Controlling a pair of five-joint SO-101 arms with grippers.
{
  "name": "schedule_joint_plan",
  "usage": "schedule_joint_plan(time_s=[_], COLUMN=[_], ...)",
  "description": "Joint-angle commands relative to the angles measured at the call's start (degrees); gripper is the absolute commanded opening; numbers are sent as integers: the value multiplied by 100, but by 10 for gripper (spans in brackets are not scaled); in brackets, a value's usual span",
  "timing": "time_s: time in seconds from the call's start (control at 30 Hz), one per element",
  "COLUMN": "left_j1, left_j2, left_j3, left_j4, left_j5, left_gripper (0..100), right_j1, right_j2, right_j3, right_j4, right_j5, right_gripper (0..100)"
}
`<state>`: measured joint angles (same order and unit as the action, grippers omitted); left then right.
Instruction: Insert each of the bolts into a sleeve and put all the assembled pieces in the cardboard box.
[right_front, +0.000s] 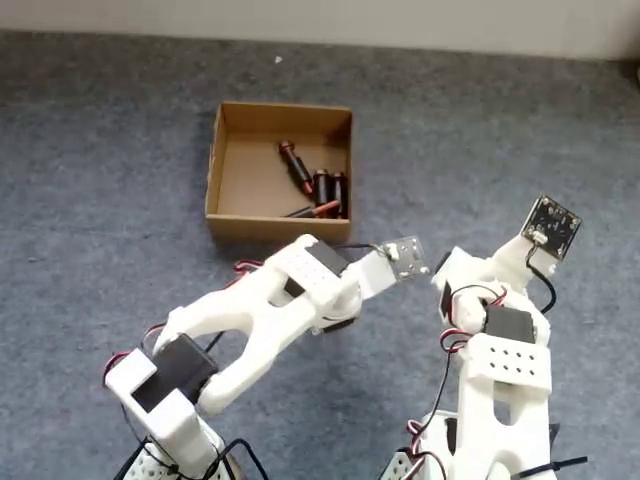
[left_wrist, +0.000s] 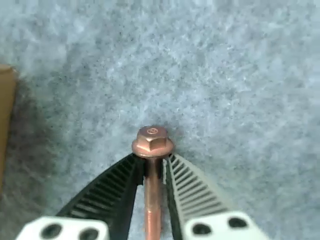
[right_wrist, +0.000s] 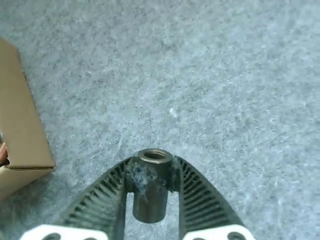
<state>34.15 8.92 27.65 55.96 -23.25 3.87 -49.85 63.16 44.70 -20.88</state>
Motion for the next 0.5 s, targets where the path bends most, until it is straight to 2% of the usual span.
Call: schedule_joint_plan(time_s=[0.0, 0.23, 0.33, 0.47], left_j1=[-31, -154, -374, -690], left_j2=[-479, -2501, -3556, -4936], left_j3=[-136, 892, 1534, 2492], left_j4=[-44, -105, -466, -1213], left_j5=[9, 633, 941, 1319], left_gripper=[5, 5, 5, 5], right_j1=[31, 4, -13, -382], right_j2=[-198, -207, -215, -224], right_j3=[-57, -57, -57, -48], right_j4=[-145, -145, -145, -154], right_j5=[70, 70, 70, 79], right_gripper=[5, 5, 5, 5])
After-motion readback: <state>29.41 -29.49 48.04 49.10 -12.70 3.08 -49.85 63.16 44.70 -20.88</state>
